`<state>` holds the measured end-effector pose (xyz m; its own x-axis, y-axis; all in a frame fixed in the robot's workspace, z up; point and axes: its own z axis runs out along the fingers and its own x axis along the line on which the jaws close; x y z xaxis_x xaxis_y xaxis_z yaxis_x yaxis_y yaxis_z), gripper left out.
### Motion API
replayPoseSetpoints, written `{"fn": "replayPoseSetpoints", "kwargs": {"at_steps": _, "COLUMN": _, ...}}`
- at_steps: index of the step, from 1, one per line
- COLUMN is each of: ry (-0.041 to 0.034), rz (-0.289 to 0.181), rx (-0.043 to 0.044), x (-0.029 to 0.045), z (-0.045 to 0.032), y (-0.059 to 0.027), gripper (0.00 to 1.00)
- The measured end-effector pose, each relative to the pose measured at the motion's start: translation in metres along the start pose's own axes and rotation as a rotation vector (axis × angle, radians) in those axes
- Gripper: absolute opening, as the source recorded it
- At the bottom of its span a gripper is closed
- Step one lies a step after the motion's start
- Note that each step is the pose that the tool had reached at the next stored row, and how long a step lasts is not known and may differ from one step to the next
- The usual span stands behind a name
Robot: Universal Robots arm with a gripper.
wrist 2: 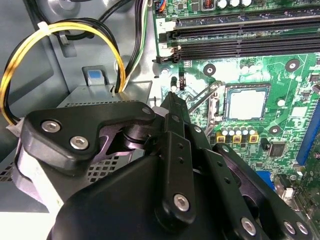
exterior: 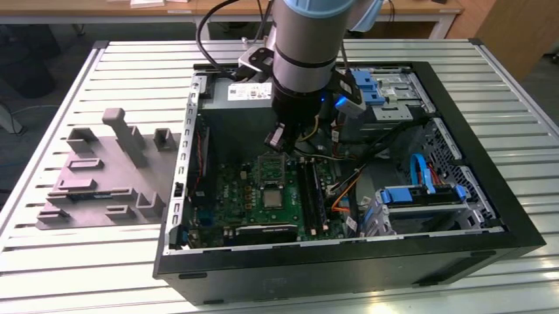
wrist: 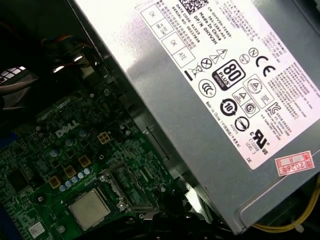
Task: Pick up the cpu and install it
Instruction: 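Close the cpu cover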
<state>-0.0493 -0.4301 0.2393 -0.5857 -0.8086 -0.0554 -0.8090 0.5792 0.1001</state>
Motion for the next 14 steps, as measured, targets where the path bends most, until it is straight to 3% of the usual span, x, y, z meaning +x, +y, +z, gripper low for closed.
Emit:
{"fn": "replayPoseSetpoints", "kwargs": {"at_steps": 11, "ry": 0.0001, "rz": 0.0, "rx": 0.0001, "x": -0.0001, "z": -0.0024, "y": 0.0002, "gripper": 0.11}}
{"fn": "replayPoseSetpoints", "kwargs": {"at_steps": 14, "ry": 0.0054, "rz": 0.0, "rx": 0.0039, "x": -0.0001, "z": -0.0025, "y": 0.0003, "gripper": 0.11}}
